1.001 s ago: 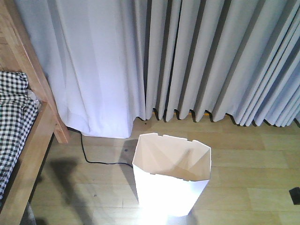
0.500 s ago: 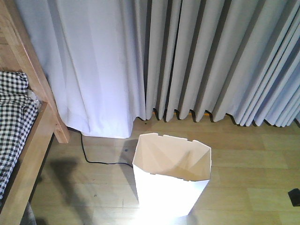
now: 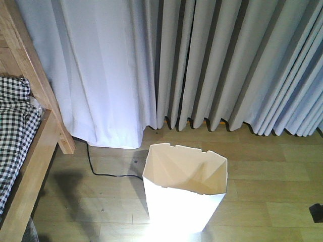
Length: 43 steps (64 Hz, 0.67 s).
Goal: Move trash bin to bedside with robot
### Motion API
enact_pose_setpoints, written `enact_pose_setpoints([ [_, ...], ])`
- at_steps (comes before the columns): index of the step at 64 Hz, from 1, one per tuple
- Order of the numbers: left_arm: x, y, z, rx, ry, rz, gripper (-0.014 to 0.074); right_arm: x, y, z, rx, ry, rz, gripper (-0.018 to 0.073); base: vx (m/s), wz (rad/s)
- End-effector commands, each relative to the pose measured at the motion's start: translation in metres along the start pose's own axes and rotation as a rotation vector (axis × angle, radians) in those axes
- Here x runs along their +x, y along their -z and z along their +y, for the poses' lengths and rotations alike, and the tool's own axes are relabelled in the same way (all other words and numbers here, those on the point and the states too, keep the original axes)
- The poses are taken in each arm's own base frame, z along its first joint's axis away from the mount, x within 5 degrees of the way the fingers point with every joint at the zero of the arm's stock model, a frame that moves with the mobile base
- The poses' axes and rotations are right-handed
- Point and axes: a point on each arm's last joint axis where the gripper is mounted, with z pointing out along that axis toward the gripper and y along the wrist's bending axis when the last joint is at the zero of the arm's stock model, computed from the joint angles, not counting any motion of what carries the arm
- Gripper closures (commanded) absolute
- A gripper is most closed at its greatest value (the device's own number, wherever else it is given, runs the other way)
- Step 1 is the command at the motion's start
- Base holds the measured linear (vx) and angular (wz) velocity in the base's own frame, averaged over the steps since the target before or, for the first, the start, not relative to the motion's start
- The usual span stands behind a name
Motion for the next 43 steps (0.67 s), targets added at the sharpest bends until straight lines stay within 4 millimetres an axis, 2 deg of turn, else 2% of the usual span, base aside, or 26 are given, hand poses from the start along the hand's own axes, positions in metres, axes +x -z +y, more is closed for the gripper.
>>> enact_pose_setpoints([
  [1, 0.0022, -0.0017, 0.0000, 0.006, 0.012, -0.056, 0.0602, -0.0009, 0.0007, 0.0000, 0.002, 0.013, -0.066, 0.0565, 0.00, 0.00],
  [43, 0.0022, -0.0017, 0.0000, 0.006, 0.012, -0.056, 0.0602, -0.0009, 0.0007, 0.0000, 0.002, 0.012, -0.066, 0.0565, 0.00, 0.00],
])
